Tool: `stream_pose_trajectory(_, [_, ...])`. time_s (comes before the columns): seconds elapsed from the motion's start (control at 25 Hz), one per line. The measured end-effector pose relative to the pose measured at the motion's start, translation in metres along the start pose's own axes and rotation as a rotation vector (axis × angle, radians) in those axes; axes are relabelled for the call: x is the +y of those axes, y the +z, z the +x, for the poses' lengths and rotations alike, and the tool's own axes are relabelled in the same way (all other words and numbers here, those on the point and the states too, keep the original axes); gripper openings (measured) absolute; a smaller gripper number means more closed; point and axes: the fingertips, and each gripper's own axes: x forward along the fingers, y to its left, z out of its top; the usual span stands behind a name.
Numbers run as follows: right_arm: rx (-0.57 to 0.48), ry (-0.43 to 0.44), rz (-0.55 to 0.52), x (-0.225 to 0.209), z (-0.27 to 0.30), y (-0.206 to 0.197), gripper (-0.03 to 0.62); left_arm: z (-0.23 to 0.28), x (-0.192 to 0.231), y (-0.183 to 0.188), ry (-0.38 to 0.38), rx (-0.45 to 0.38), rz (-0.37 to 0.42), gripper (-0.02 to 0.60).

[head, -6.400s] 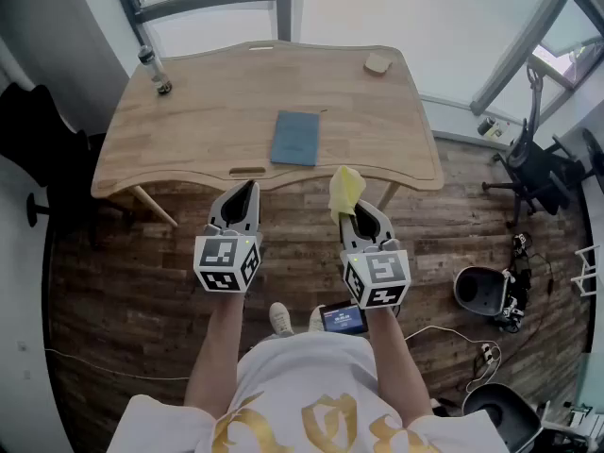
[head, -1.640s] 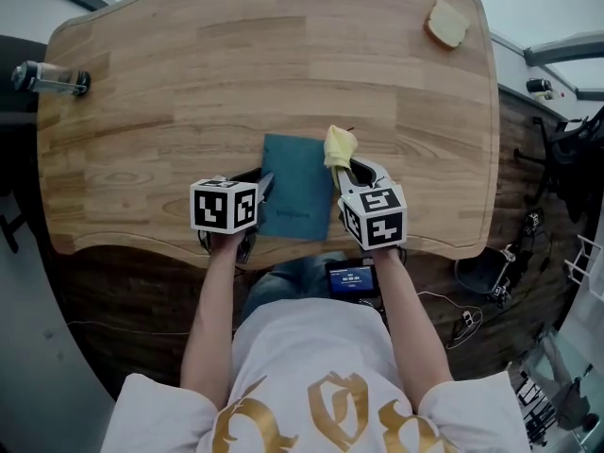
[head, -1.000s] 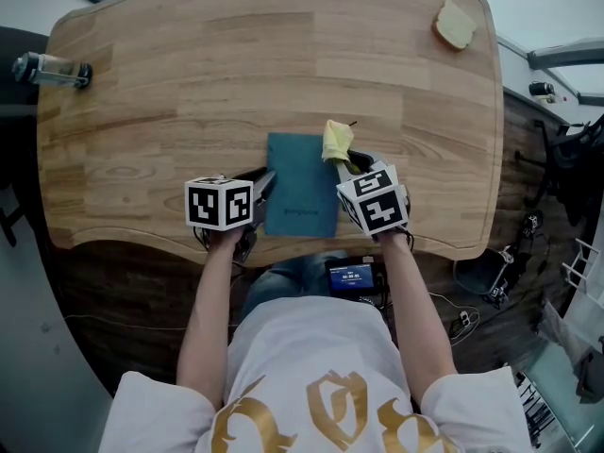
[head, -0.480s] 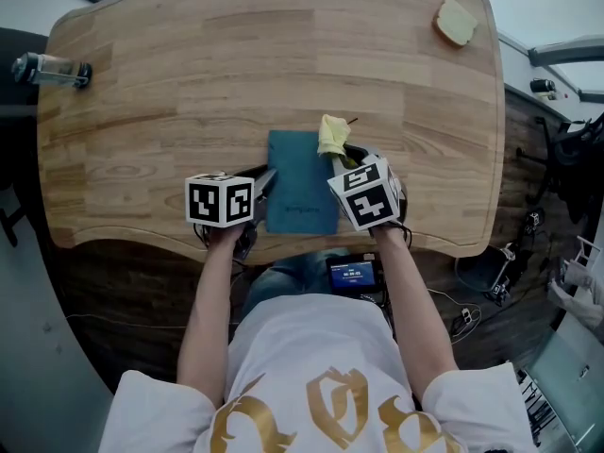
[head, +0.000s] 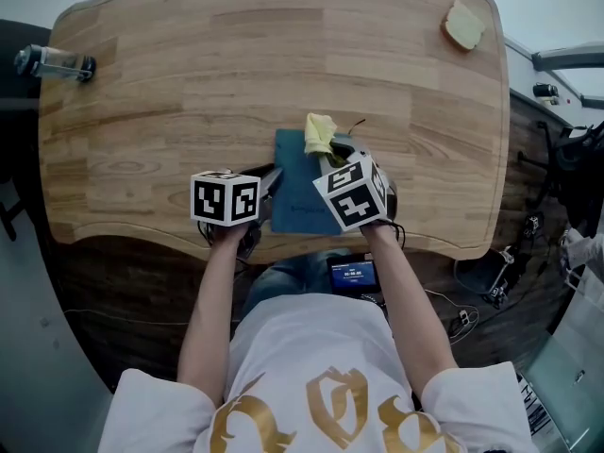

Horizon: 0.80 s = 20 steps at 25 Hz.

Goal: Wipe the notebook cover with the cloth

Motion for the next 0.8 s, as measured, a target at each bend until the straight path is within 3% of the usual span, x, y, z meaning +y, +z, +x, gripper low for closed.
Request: stream_pose_trajectory(0.8, [-0.004, 0.029, -0.062, 0.032, 0.011, 0.014, 0.041, 0.000, 0.000, -0.001, -0.023, -0.001, -0.002, 0.058])
